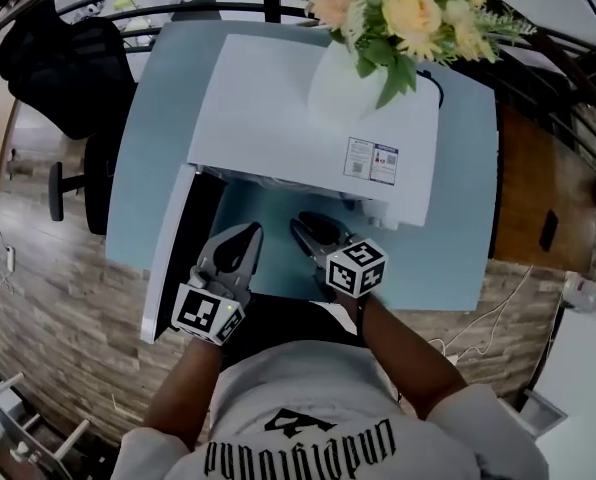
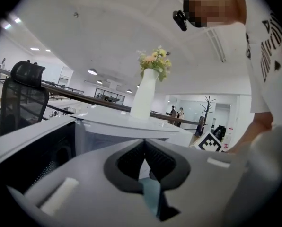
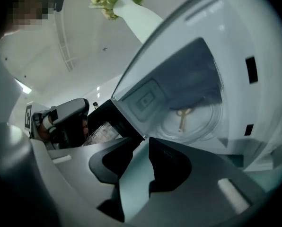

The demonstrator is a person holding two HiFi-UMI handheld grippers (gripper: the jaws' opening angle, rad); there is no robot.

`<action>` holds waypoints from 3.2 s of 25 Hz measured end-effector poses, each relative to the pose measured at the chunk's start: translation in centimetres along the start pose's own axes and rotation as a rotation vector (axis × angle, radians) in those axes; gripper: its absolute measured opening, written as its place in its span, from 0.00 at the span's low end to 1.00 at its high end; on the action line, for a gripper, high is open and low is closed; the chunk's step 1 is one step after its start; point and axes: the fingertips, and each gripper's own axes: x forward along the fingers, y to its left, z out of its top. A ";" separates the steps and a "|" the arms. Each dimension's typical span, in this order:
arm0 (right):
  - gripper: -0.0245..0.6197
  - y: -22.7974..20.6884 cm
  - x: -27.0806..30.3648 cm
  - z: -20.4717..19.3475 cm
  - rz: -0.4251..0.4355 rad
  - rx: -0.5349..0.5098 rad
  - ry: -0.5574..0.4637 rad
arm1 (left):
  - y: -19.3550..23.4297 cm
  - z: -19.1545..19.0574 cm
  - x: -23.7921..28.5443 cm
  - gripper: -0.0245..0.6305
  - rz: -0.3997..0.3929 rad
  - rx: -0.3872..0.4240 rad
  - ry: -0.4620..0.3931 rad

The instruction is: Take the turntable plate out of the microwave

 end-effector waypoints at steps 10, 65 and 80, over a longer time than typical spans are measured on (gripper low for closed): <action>0.22 -4.5 4.0 -3.2 -0.043 0.319 -0.051 | 2.3 -4.5 1.8 0.11 0.009 -0.068 0.035; 0.11 -6.9 2.9 -6.5 -0.036 0.866 -0.275 | 3.8 -15.9 1.6 0.20 0.047 -0.621 0.108; 0.10 -5.9 0.8 -8.3 -0.018 0.879 -0.229 | 2.7 -19.1 2.5 0.42 -0.008 -0.995 0.099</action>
